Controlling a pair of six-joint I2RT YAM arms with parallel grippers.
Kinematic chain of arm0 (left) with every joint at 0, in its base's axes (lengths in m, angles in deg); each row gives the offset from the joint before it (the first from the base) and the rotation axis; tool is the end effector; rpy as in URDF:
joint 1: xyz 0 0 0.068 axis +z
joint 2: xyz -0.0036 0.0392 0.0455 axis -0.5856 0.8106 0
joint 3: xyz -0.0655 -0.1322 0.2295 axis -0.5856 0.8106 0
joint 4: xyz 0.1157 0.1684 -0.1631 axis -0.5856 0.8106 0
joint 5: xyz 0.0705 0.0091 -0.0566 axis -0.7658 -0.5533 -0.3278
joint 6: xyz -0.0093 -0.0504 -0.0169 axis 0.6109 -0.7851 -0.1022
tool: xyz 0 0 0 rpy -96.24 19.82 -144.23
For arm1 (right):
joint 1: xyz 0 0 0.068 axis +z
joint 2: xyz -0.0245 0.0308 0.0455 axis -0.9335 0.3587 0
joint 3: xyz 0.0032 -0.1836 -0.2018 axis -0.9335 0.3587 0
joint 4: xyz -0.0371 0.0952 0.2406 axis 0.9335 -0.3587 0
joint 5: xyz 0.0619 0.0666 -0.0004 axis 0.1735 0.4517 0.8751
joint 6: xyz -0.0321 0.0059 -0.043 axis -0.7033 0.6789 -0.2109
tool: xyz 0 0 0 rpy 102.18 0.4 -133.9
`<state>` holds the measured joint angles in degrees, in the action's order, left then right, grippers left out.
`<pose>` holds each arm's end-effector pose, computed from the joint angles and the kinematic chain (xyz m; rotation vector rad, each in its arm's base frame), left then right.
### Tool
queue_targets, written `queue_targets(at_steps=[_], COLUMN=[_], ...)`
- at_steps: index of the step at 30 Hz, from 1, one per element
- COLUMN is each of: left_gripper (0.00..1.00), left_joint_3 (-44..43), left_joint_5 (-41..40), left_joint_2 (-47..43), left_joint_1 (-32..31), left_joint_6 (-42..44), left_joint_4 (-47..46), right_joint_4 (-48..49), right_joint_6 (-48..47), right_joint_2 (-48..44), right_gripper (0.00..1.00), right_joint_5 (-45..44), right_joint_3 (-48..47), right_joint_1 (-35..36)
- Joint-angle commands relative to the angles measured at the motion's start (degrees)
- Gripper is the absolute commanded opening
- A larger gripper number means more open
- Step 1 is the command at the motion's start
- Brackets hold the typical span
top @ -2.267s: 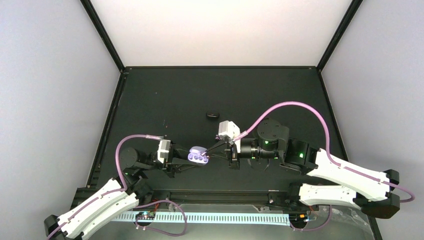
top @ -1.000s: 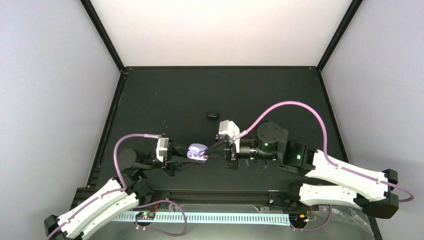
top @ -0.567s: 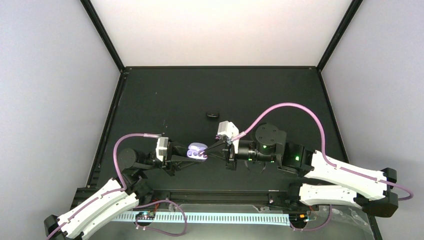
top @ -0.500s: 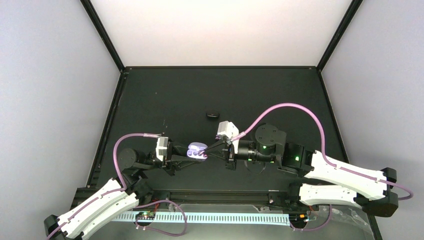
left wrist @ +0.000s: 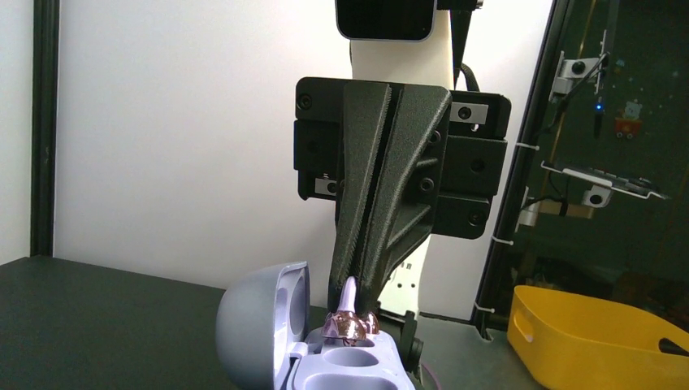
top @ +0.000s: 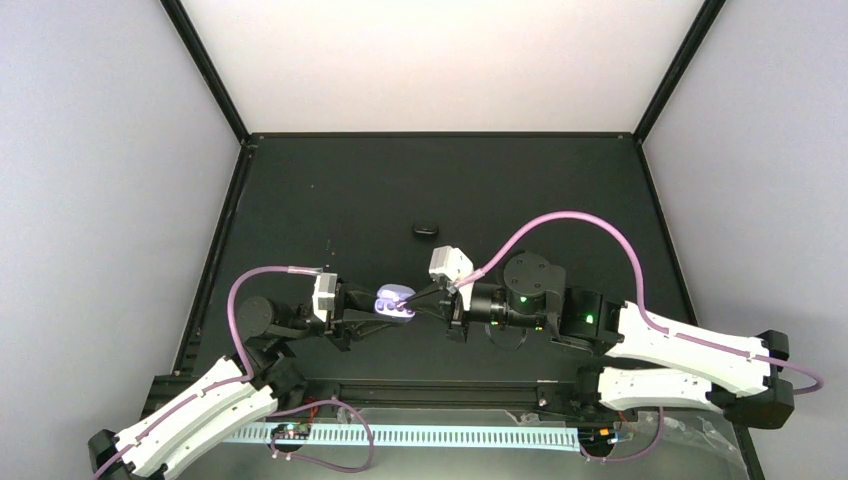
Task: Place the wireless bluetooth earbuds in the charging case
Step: Place the earbud in the charging case.
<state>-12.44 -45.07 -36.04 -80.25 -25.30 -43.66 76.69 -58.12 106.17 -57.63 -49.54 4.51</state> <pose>0.0729 -0.1027 0.2951 0.8598 1.1373 -1.4178 0.0599 0.2161 0.3855 -1.1181 1.4820 1.0860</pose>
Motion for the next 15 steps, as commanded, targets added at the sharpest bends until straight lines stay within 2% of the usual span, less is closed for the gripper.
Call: queue_targets(at_steps=[1,9,15], left_gripper=[0.01,0.02,0.02], left_joint_3=[-2.8,-2.7,-2.7], left_joint_5=[-1.4,-1.9,-1.8], left_joint_2=[-1.3,-1.8,-1.8], left_joint_1=[-0.5,-0.5,-0.5], left_joint_6=[-0.4,-0.7,-0.8], left_joint_4=[-3.4,-3.6,-3.6], right_joint_4=[-2.9,-3.6,-3.1], right_joint_6=[-1.1,-1.0,-0.6], right_joint_2=[0.5,-0.2,-1.2], right_gripper=[0.01,0.01,0.06], right_joint_5=[-1.0,-1.5,-1.6], right_joint_3=[-0.6,0.0,0.4], right_joint_1=[0.6,0.6,0.6])
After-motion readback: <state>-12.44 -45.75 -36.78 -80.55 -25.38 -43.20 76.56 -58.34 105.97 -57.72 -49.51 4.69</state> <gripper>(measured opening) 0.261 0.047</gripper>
